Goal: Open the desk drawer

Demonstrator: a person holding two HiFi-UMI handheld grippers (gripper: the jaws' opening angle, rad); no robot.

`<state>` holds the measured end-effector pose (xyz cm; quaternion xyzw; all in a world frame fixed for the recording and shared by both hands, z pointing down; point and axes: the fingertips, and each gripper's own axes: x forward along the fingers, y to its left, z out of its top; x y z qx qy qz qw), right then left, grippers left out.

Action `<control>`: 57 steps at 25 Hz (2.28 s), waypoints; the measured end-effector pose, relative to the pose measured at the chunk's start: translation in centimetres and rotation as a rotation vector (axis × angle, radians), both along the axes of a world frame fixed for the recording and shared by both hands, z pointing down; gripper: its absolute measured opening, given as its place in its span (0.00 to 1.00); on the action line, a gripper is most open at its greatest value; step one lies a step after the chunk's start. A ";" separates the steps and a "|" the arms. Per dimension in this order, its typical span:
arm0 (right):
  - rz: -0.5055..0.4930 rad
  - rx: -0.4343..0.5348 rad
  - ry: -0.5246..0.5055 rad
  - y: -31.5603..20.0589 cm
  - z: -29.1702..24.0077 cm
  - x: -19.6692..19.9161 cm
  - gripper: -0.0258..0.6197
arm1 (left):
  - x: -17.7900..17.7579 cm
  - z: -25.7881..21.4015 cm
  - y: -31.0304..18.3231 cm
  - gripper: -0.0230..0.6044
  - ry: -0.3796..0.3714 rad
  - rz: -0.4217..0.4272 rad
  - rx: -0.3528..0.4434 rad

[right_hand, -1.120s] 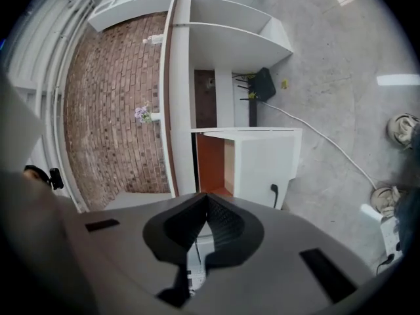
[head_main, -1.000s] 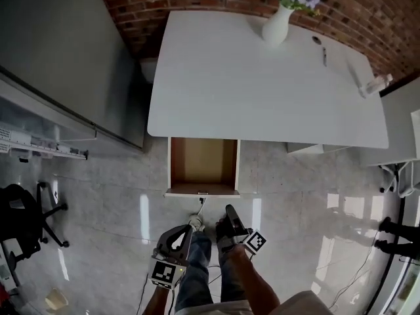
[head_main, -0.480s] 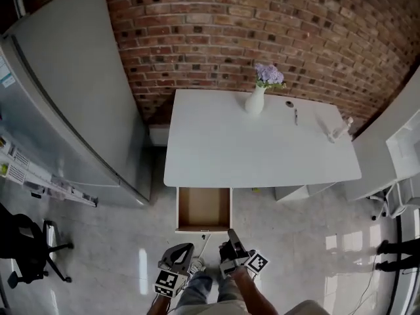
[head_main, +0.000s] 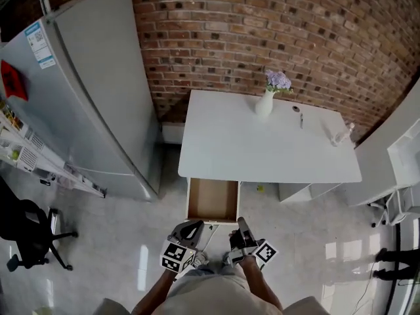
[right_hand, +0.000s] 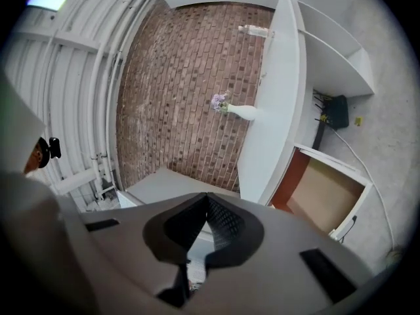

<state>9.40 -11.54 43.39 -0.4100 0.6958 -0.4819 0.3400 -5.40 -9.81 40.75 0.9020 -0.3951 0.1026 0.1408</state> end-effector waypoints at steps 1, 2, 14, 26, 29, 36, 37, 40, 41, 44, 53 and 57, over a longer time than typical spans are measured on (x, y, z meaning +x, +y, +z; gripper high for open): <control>0.000 0.008 0.030 0.1 -0.4 0.1 0.07 | 0.0 -0.3 -0.1 0.06 0.006 0.004 0.006; 0.002 0.013 0.051 0.2 -0.8 0.1 0.07 | -0.2 -0.6 -0.2 0.06 0.009 0.005 0.015; -0.079 0.067 0.550 0.9 -2.2 -0.9 0.07 | -0.8 -1.5 0.8 0.06 0.026 0.002 0.029; -0.168 0.317 1.308 5.4 -5.2 -3.1 0.07 | 2.4 -1.4 4.8 0.06 0.009 0.014 0.020; -0.212 0.347 1.336 7.9 -4.8 -2.8 0.07 | 4.1 -1.4 6.6 0.06 0.006 0.011 0.018; -0.262 0.364 1.340 14.1 -3.9 -0.7 0.07 | 7.4 -0.7 12.6 0.06 -0.022 0.002 0.004; -0.266 0.364 1.334 14.9 -3.9 -0.5 0.07 | 7.7 -0.6 13.5 0.06 -0.024 0.000 0.001; -0.277 0.369 1.306 17.2 -3.6 0.0 0.07 | 8.6 -0.2 16.2 0.06 -0.026 -0.008 -0.003; -0.282 0.369 1.299 18.0 -3.5 0.2 0.07 | 8.9 0.0 17.1 0.06 -0.028 -0.011 -0.004; -0.307 0.355 1.295 20.5 -2.8 0.7 0.07 | 9.4 0.3 19.5 0.06 -0.032 -0.021 -0.003; -0.261 0.404 1.277 25.5 -3.6 2.4 0.07 | 10.9 0.0 25.3 0.06 -0.033 -0.041 0.033; -0.253 0.413 1.277 27.1 -3.9 2.6 0.07 | 11.1 -0.1 27.3 0.06 -0.036 -0.044 0.040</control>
